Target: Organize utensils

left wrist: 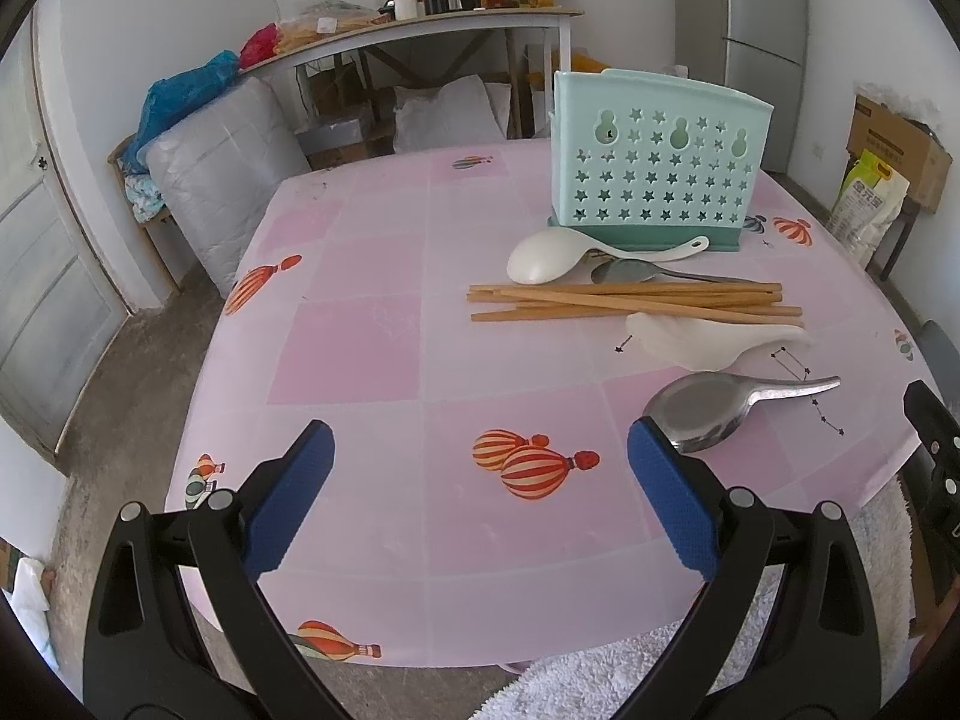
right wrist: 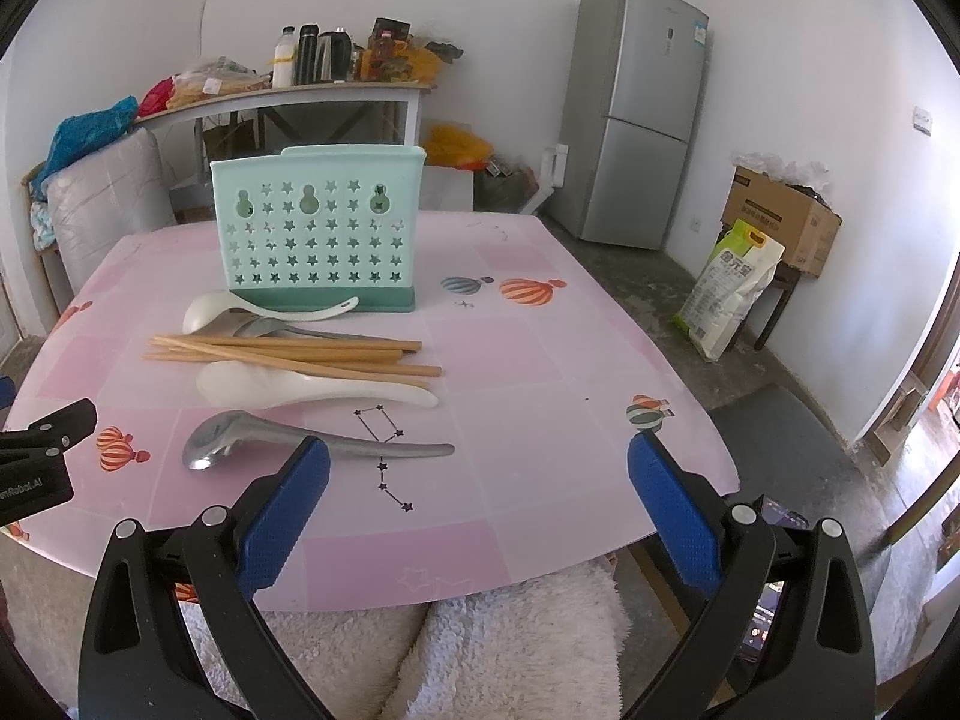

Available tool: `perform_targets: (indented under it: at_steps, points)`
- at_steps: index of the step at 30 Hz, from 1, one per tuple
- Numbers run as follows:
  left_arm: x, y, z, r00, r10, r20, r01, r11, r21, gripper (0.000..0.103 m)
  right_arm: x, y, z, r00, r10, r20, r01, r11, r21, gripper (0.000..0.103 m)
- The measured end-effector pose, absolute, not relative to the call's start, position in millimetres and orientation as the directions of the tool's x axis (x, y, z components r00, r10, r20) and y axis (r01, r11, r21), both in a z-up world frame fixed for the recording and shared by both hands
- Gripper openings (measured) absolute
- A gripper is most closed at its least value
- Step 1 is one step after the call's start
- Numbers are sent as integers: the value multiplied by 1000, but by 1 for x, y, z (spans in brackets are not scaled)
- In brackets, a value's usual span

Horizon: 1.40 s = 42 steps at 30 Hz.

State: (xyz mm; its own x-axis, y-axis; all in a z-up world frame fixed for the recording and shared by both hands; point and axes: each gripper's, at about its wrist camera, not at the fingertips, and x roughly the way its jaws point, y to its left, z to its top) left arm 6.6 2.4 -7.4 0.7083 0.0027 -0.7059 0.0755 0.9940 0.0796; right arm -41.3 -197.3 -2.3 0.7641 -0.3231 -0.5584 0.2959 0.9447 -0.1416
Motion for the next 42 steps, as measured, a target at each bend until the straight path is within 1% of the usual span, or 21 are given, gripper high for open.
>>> perform_targets:
  at_steps: [5,14,20,27,36,42]
  points:
    - [10,0,-12,696,-10,-718,88,993,72,94,-40,-197,-5,761,-320,-564,292,946,-143,97]
    - [26,-8,-32,628,-53,-776,130,991,37,94,-34,-198,-19,743,-296,-601,275,953,-129,97]
    - [40,-16,-53,567,-19,-824,139,988,73,94,-28,-196,-37,730,-257,-633,246,963,-108,97]
    - [50,-8,-60,580,-41,-814,112,993,29,96,-22,-198,-53,716,-217,-663,221,972,-79,97]
    - [57,-4,-60,561,-66,-825,133,991,12,96,-18,-205,-70,701,-174,-692,211,977,-32,97]
    - [60,-5,-58,554,-54,-831,135,990,25,96,-15,-212,-73,706,-140,-695,200,980,7,97]
